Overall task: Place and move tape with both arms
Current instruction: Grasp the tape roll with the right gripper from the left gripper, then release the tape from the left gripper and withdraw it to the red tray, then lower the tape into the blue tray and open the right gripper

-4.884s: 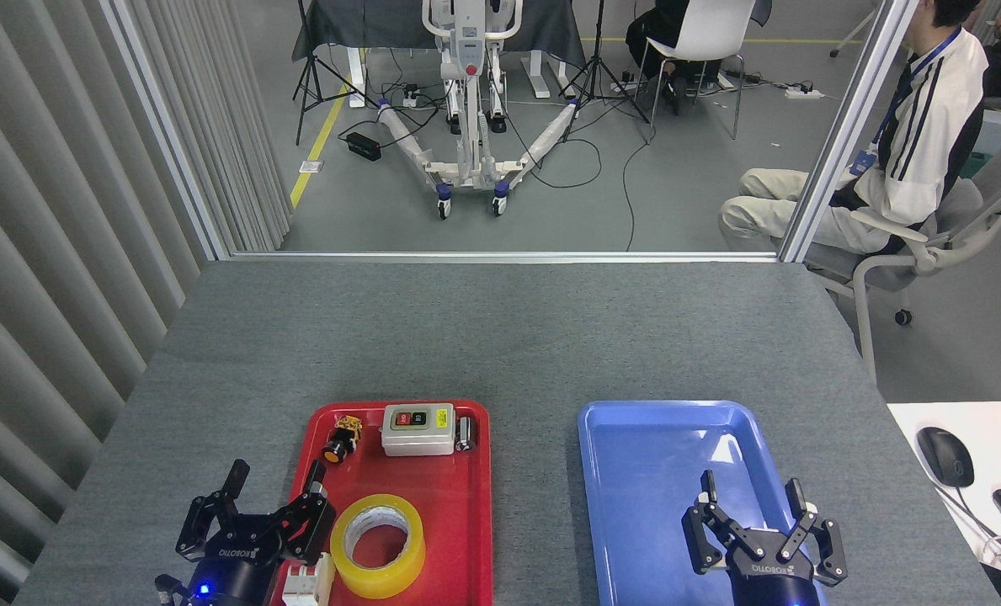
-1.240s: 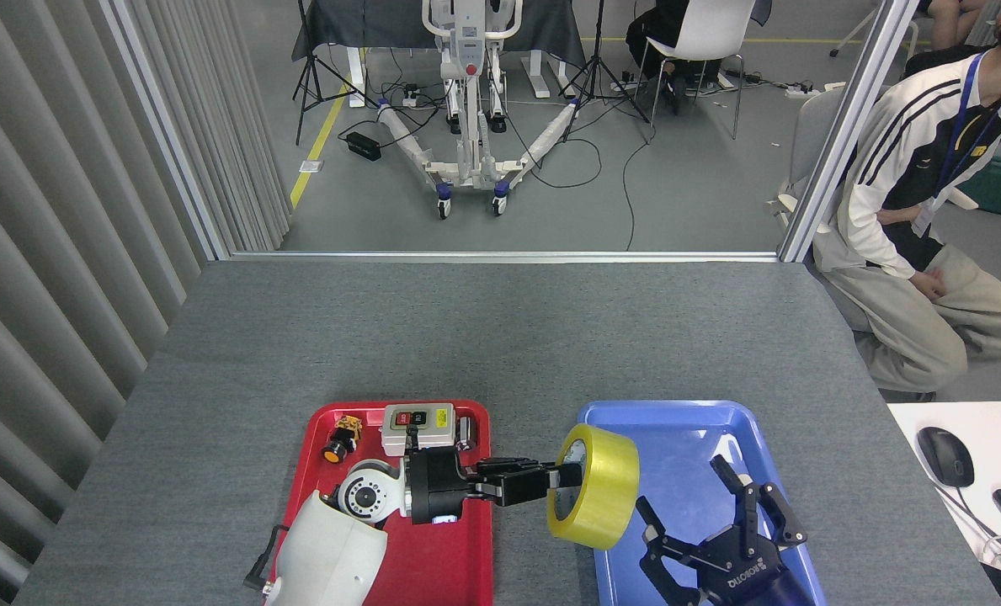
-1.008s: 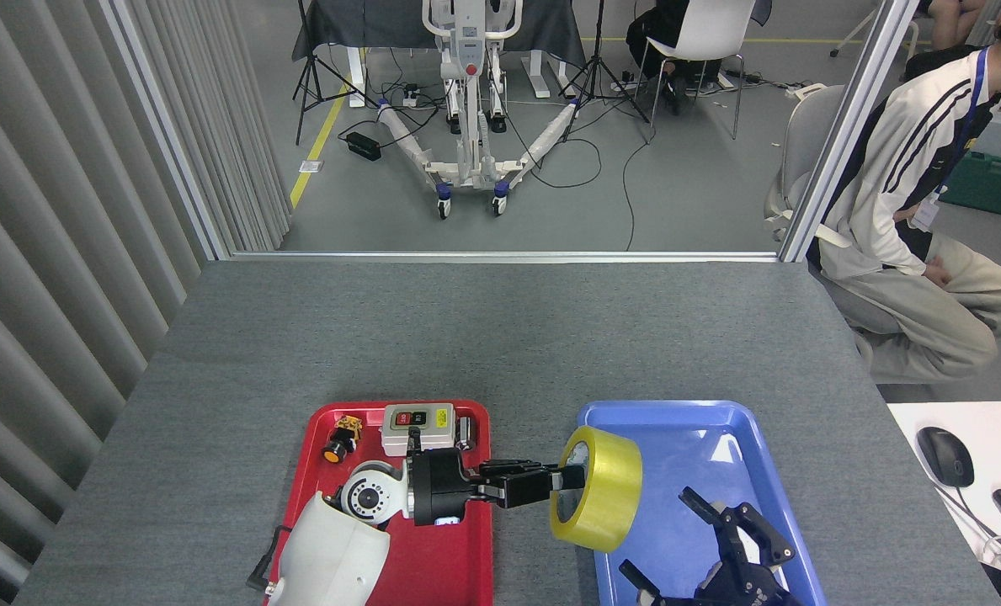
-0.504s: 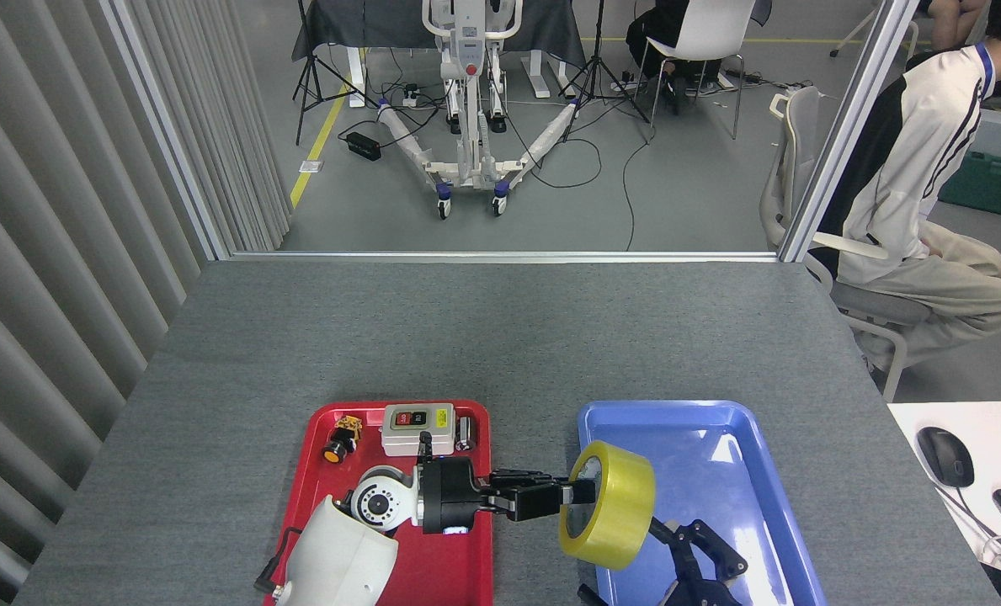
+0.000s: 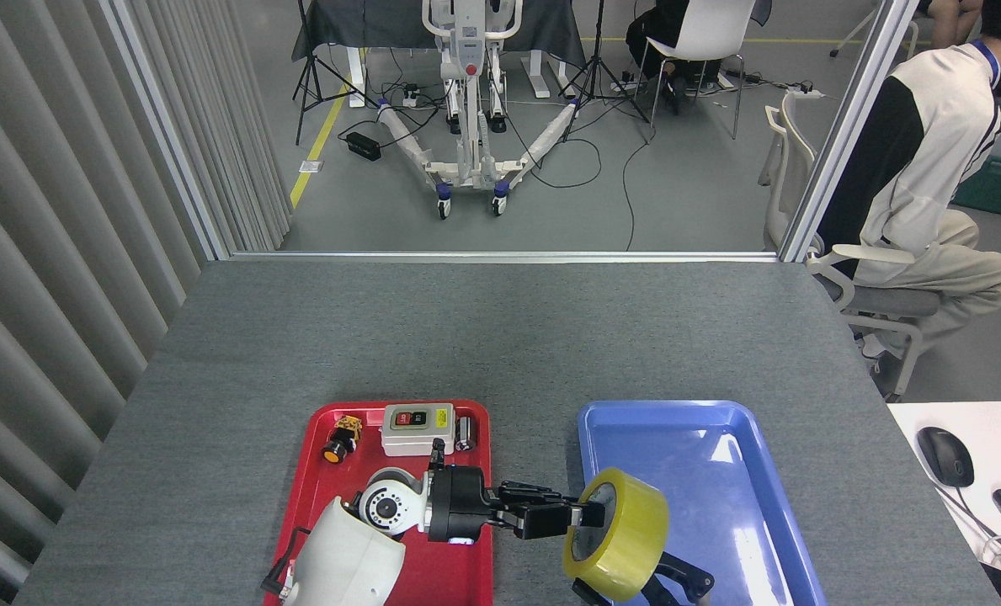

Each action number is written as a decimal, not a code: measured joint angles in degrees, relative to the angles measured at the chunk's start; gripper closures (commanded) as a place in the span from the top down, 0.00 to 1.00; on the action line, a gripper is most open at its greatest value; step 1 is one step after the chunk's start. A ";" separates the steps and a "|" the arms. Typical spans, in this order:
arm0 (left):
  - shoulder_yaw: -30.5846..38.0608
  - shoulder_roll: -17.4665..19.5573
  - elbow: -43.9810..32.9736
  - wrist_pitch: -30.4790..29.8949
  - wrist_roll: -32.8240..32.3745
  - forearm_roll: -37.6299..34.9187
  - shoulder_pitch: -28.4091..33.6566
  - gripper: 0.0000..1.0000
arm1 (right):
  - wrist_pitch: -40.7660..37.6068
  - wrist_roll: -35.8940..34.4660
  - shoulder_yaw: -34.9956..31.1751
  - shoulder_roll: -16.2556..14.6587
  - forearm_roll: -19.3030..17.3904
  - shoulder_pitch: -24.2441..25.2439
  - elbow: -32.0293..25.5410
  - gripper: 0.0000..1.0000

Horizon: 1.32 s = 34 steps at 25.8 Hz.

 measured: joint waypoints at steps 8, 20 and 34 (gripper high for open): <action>3.93 0.75 -3.22 0.22 4.46 1.32 -0.14 1.00 | 0.09 1.50 -3.00 0.13 -0.30 0.22 0.04 0.00; 10.97 15.20 -22.65 3.30 40.45 -17.11 16.63 0.99 | 1.75 19.09 -11.96 5.43 -4.57 -2.52 0.02 0.00; 3.92 16.09 -39.74 47.16 64.26 -45.09 31.85 1.00 | 28.98 61.38 -12.43 6.78 -15.99 -15.53 0.07 0.00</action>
